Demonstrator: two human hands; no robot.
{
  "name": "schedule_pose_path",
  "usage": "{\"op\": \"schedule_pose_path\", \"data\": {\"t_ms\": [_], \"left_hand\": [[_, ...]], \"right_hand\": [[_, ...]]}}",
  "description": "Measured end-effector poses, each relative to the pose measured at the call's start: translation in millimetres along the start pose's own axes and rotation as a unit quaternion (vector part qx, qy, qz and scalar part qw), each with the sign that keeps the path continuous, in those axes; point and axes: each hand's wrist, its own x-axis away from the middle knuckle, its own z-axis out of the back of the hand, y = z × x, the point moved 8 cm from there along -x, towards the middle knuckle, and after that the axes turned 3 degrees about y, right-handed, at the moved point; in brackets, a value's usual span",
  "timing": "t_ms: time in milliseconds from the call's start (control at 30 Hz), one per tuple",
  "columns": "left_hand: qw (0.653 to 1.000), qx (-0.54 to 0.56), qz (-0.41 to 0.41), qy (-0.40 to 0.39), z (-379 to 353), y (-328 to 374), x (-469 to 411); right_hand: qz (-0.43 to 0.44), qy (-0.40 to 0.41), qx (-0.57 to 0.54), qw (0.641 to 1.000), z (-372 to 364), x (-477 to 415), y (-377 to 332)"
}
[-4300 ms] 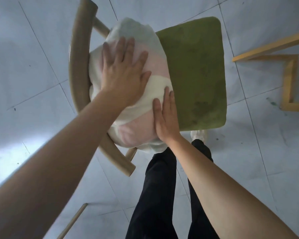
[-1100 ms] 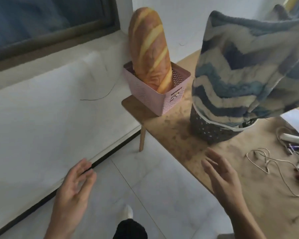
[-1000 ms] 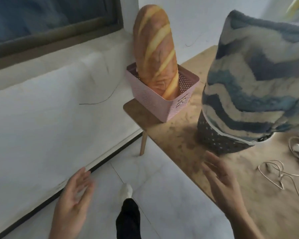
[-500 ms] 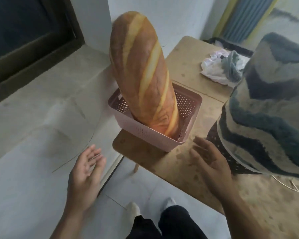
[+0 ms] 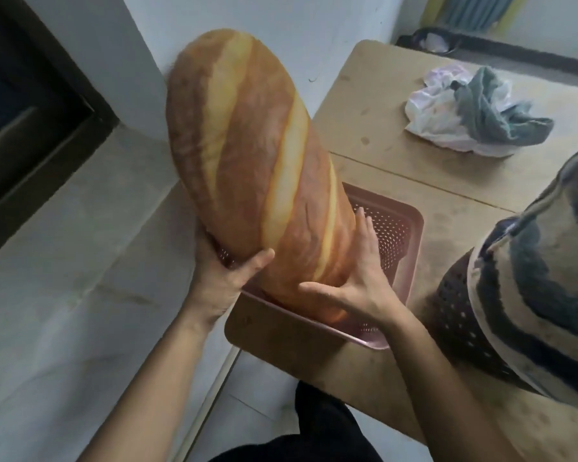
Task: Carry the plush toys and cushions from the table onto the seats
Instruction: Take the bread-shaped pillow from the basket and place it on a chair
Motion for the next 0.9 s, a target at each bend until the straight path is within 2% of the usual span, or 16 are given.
{"op": "schedule_pose_path", "data": {"t_ms": [67,133,333,400,567,733,900], "left_hand": [[0.998,0.026,0.058,-0.025,-9.1,-11.5,-14.4],[0.995,0.037,0.081,-0.048,-15.8,-19.4,-18.7],[0.995,0.067,0.052,-0.049,-11.0,-2.1,-12.9],[0.995,0.065,0.012,-0.078,-8.8,27.6,-12.3],[0.972,0.15,-0.101,-0.151,1.6,106.0,-3.0],[0.939,0.166,-0.185,-0.236,10.9,151.6,52.7],[0.897,0.174,-0.216,-0.343,-7.2,169.9,138.9]], "right_hand": [[0.01,-0.025,0.046,0.999,-14.1,-22.8,3.3],[0.018,-0.023,0.059,0.998,-19.7,-31.2,3.5],[0.047,0.039,0.02,0.998,6.3,-7.2,-33.8],[0.057,0.09,0.004,0.994,22.2,5.7,-61.6],[0.082,0.235,0.017,0.968,53.3,59.5,-132.8],[0.096,0.378,0.045,0.92,57.4,149.9,-174.9],[0.077,0.5,0.032,0.862,49.0,271.7,-191.0]]}}
